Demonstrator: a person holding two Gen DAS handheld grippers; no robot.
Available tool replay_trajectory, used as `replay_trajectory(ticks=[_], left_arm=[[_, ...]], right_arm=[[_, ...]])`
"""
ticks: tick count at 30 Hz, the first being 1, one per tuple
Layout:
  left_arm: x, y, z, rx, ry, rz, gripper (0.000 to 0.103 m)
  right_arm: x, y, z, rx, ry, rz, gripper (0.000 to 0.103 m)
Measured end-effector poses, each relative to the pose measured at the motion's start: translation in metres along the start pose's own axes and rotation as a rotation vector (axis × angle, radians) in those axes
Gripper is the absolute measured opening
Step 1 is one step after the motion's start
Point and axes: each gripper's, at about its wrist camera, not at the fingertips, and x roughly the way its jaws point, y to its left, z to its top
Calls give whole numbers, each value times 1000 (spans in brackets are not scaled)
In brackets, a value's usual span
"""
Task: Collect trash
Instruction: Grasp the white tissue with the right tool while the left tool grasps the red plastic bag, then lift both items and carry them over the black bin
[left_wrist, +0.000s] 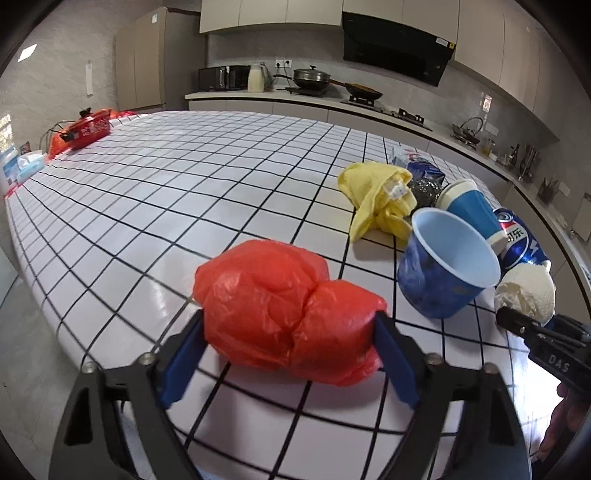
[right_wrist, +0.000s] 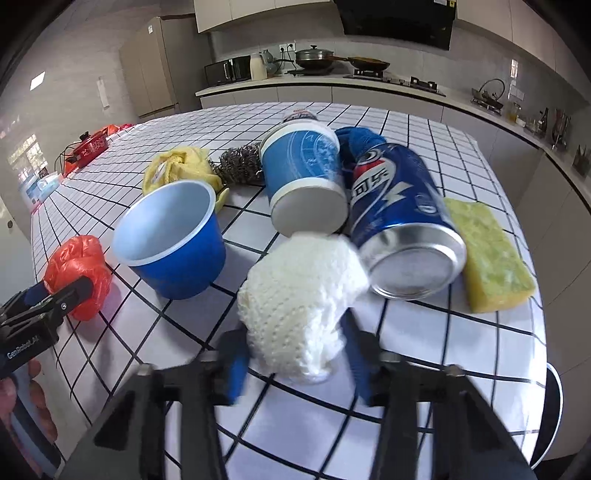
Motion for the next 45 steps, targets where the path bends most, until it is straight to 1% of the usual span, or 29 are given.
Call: replay_trajectory(ticks=[2, 4, 5, 7, 13, 16, 21, 25, 34, 41, 45], left_arm=[[3, 1, 1, 0, 8, -24, 64], [2, 2, 1, -1, 1, -42, 52], [1, 1, 2, 1, 1, -49, 49], [-3, -1, 2, 4, -2, -65, 47], [-23, -8, 1, 19, -27, -75, 47], [-35, -15, 0, 31, -33, -82, 47], [-56, -34, -3, 45, -50, -107, 47], [-70, -59, -3, 78, -63, -143, 47], [-94, -137, -9, 175, -83, -252, 47], [-105, -199, -19, 244, -82, -333, 47], [-111, -227, -25, 278, -79, -367, 47]], right_arm=[[0, 1, 0, 3, -6, 2, 31], [-2, 1, -1, 9, -10, 8, 27], [-2, 0, -1, 10, -10, 9, 26], [-6, 0, -2, 12, -14, 10, 25], [-24, -4, -3, 15, -37, 16, 25], [-39, -8, -5, 20, -56, 19, 25], [-69, -17, -9, 23, -91, 21, 25], [-96, -29, -14, 31, -118, 13, 25], [-152, -86, -34, 74, -168, -46, 25], [-190, -143, -57, 136, -191, -109, 25], [-208, -173, -70, 169, -197, -142, 25]])
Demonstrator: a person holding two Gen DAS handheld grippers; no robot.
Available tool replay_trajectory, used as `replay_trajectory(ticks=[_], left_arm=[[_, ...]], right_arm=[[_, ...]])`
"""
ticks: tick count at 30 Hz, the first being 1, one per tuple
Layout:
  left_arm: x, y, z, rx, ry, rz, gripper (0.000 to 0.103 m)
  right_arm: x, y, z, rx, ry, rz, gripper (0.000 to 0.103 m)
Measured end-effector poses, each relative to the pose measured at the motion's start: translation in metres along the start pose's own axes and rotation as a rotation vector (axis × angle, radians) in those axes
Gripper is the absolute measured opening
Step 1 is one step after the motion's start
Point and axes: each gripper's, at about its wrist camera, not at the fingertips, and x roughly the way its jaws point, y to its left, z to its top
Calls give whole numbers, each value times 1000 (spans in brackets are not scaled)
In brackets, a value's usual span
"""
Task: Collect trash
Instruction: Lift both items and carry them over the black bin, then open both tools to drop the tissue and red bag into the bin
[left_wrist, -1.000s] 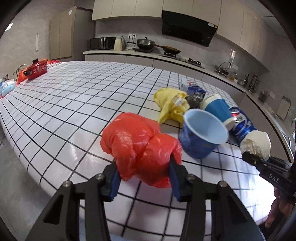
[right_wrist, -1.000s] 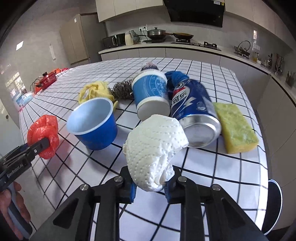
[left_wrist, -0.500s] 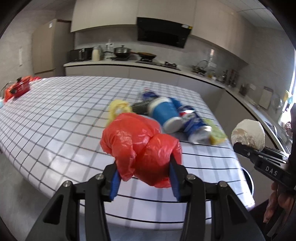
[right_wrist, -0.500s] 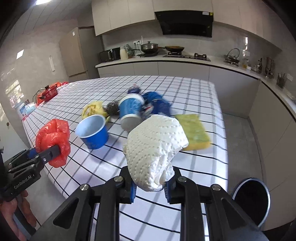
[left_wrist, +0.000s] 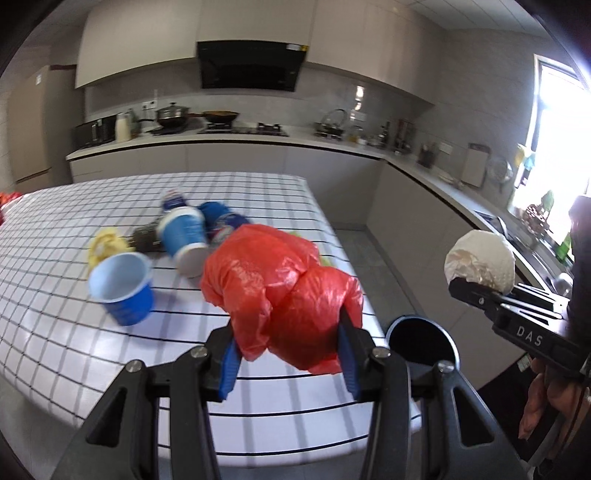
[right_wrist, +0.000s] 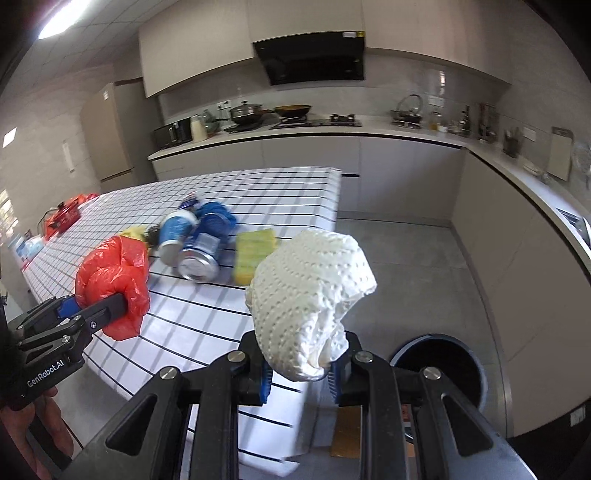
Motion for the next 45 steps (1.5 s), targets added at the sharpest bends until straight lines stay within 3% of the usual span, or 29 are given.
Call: replay_trajectory(ticks=[14, 23, 33, 45], left_arm=[[28, -101, -4, 71, 35, -93, 47], [60, -166, -23, 116, 90, -157, 47], [112, -222, -48, 157, 164, -171, 47], [186, -251, -80, 194, 293, -155, 47]], right_arm=[[-39, -103, -31, 47, 13, -79, 25], [-32, -167, -57, -4, 61, -62, 25], [3, -234, -88, -69, 133, -20, 25], [103, -279, -121, -123, 303, 75, 25]])
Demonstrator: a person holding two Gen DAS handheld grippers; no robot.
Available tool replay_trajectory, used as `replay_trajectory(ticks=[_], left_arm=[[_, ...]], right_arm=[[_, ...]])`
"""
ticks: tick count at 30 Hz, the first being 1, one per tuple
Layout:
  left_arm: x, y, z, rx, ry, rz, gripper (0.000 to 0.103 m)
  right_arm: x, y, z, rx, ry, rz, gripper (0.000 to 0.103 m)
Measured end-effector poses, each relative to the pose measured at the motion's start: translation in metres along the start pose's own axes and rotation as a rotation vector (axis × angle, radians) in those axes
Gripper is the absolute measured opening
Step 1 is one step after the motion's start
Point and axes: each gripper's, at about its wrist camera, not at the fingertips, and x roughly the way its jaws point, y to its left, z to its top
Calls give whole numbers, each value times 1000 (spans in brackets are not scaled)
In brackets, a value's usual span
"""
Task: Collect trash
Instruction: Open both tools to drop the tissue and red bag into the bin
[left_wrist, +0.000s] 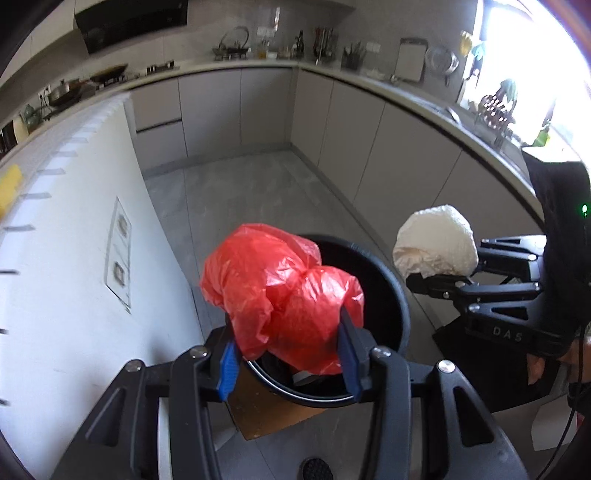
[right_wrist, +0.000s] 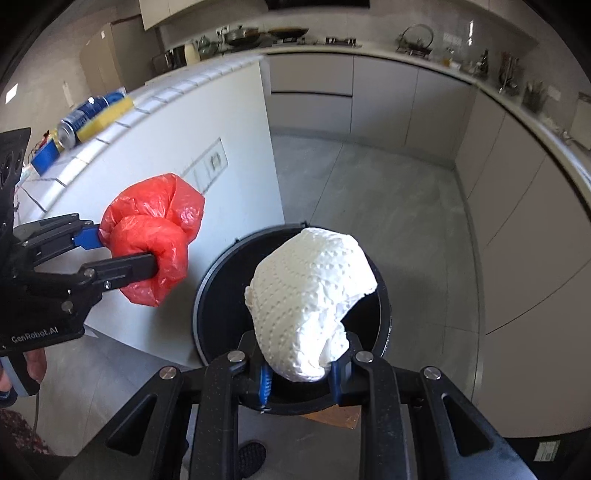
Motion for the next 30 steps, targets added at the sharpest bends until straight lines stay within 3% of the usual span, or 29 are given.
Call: replay_trajectory(ticks=[6, 8, 9, 10, 11, 12, 20, 30], left_arm=[[22, -5, -4, -9, 30, -18, 48], [29, -4, -6, -7, 53, -14, 60], [36, -4, -7, -11, 84, 26, 72], [39, -1, -8, -18, 100, 52, 94], [37, 4, -11, -34, 94, 71, 100], [31, 10, -14, -58, 82, 82, 100], [3, 15, -18, -103, 53, 149, 100], [-30, 11, -9, -120, -1, 196, 100]], right_arm=[[36, -5, 5, -49, 55, 26, 26], [46, -5, 7, -71, 79, 32, 27], [53, -5, 8, -92, 98, 18, 36], [58, -7, 7, -106, 115, -11, 72], [62, -10, 6, -118, 116, -67, 88], [59, -14, 6, -111, 97, -53, 95], [36, -34, 6, -35, 62, -98, 95], [5, -22, 6, 52, 47, -166, 103]])
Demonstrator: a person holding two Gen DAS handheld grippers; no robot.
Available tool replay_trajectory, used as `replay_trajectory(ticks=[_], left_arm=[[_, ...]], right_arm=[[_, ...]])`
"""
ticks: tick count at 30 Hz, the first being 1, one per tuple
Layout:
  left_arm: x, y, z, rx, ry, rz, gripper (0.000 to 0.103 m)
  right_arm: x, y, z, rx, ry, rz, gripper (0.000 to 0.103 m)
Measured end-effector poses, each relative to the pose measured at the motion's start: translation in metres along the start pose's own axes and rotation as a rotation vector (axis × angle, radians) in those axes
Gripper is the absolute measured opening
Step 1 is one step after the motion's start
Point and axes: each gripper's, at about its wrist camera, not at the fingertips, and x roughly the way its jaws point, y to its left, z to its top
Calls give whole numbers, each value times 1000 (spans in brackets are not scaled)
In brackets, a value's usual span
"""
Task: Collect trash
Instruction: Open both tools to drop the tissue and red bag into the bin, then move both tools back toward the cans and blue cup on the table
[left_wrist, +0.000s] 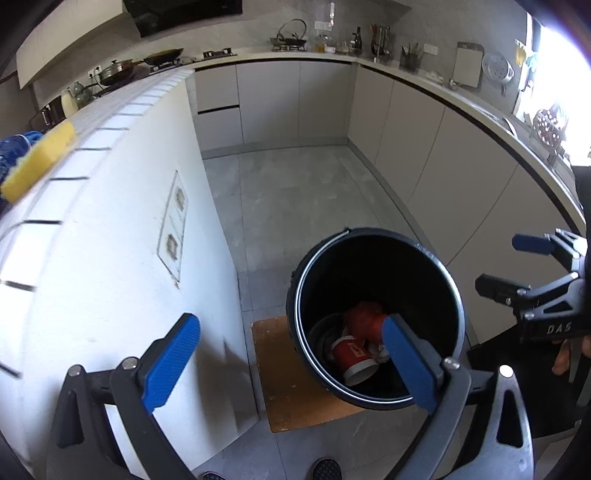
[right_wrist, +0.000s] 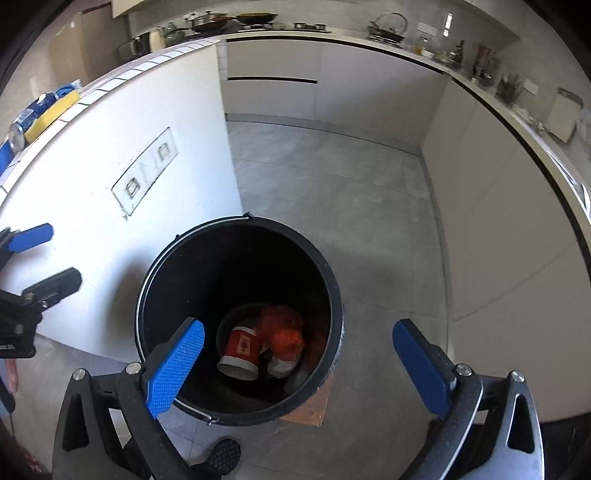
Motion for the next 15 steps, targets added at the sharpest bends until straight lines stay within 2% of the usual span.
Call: replay_trajectory(ticks=[10, 15], left_arm=[[-52, 10, 15, -26, -107, -3, 102], [-62, 24, 16, -53, -134, 12, 102]], right_arm=[[-66, 12, 1, 84, -127, -1, 103], [-90, 28, 9, 111, -165, 6, 103]])
